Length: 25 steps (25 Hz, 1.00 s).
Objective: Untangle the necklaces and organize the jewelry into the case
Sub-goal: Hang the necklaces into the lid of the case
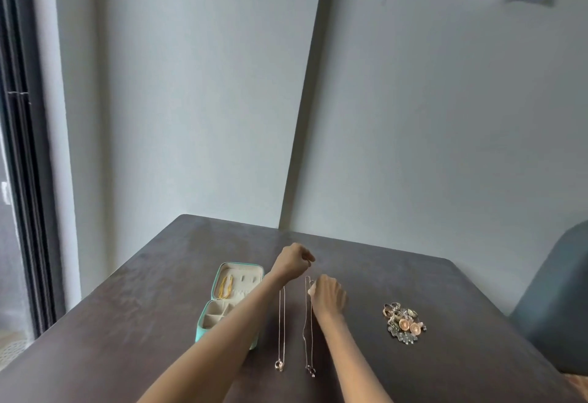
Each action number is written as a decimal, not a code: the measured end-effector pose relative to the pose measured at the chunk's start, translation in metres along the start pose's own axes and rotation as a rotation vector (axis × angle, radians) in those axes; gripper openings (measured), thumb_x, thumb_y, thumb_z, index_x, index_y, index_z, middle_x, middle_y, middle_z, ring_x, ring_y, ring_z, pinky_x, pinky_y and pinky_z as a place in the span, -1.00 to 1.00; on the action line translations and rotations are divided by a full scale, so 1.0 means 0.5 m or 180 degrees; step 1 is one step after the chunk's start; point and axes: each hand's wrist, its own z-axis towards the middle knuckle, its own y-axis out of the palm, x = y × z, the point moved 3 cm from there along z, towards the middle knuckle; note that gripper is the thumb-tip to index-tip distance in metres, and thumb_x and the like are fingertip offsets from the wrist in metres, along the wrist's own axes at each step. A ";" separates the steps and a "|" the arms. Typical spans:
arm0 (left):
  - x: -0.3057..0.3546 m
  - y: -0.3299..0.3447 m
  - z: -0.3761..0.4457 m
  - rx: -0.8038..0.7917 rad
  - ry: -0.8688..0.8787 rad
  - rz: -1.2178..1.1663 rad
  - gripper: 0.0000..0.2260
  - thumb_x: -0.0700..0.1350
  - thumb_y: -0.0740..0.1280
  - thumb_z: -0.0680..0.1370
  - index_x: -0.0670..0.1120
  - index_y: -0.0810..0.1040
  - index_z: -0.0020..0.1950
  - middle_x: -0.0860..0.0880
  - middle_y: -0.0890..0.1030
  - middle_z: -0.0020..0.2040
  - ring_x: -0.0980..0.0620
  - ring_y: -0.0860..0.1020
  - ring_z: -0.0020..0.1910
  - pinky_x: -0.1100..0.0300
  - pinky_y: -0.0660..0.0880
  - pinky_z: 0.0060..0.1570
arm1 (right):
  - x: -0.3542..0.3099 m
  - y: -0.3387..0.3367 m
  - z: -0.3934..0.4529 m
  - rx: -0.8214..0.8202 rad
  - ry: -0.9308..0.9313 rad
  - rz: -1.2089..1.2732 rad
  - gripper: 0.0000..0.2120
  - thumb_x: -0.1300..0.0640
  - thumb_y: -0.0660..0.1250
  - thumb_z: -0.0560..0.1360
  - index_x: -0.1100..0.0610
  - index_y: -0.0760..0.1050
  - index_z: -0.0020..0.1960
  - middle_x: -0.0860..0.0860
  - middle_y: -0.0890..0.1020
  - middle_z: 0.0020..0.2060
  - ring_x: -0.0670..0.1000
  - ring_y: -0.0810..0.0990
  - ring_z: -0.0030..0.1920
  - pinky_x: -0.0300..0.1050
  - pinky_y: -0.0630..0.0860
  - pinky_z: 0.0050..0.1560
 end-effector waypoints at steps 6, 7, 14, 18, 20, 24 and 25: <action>0.002 0.008 0.019 -0.0142 0.0019 -0.0096 -0.74 -0.32 0.24 0.48 -0.19 0.66 0.08 -0.14 0.67 0.05 -0.02 0.61 0.05 0.27 0.45 0.04 | 0.026 0.007 0.038 -0.0525 -0.0037 0.0848 -0.69 0.04 0.24 0.50 0.10 0.41 -0.39 0.11 0.56 -0.33 0.16 0.61 -0.13 -0.10 0.38 -0.23; 0.003 0.014 0.018 -0.0220 0.0007 -0.0284 -0.76 -0.28 0.25 0.51 -0.19 0.64 0.10 -0.13 0.66 0.04 -0.01 0.60 -0.01 0.28 0.45 0.00 | 0.034 0.004 0.040 -0.0600 0.0083 0.1579 -0.71 0.08 0.22 0.52 0.12 0.40 -0.36 0.10 0.56 -0.39 0.08 0.61 -0.27 -0.13 0.39 -0.28; 0.020 0.034 -0.035 -0.1539 -0.0455 -0.2141 -0.57 0.13 -0.01 0.65 -0.11 0.51 -0.11 0.00 0.36 -0.44 0.09 0.32 -0.54 0.23 0.46 -0.39 | 0.039 -0.093 0.030 -0.0653 0.0349 0.3975 -0.79 0.23 0.16 0.54 0.11 0.31 -0.27 -0.05 0.27 -0.54 -0.13 0.19 -0.62 -0.33 0.09 -0.62; 0.032 -0.006 -0.061 -0.1871 -0.0452 -0.2242 -0.61 0.14 0.03 0.64 -0.06 0.39 -0.25 0.10 0.16 -0.51 0.16 0.12 -0.56 0.33 0.17 -0.51 | 0.069 -0.115 0.027 -0.0413 0.0369 0.3869 -0.81 0.22 0.18 0.56 0.07 0.29 -0.22 -0.14 0.17 -0.60 -0.18 0.06 -0.63 -0.34 -0.02 -0.63; 0.040 -0.026 -0.062 -0.1778 -0.0457 -0.2833 -0.65 0.09 0.09 0.63 -0.04 0.33 -0.29 0.10 0.16 -0.50 0.17 0.09 -0.56 0.34 0.08 -0.54 | 0.084 -0.109 0.014 -0.0342 0.0421 0.3719 -0.78 0.22 0.18 0.56 0.06 0.25 -0.24 -0.13 0.16 -0.59 -0.18 0.06 -0.63 -0.33 -0.01 -0.63; 0.071 -0.054 -0.063 -0.1238 -0.0440 -0.3900 -0.77 -0.03 0.17 0.62 -0.06 0.41 -0.22 0.07 0.34 -0.50 0.15 0.24 -0.58 0.34 0.15 -0.56 | 0.091 -0.089 -0.022 -0.0486 0.0353 0.3290 -0.80 0.20 0.20 0.56 0.10 0.34 -0.24 -0.06 0.19 -0.50 -0.17 0.10 -0.60 -0.30 0.03 -0.59; 0.077 -0.056 -0.063 -0.1083 -0.0413 -0.4013 -0.79 -0.06 0.16 0.62 -0.07 0.44 -0.18 0.06 0.46 -0.46 0.13 0.36 -0.55 0.33 0.28 -0.55 | 0.086 -0.089 -0.031 -0.0574 0.0271 0.3195 -0.82 0.18 0.21 0.56 0.11 0.40 -0.22 -0.08 0.20 -0.51 -0.17 0.12 -0.60 -0.30 0.04 -0.58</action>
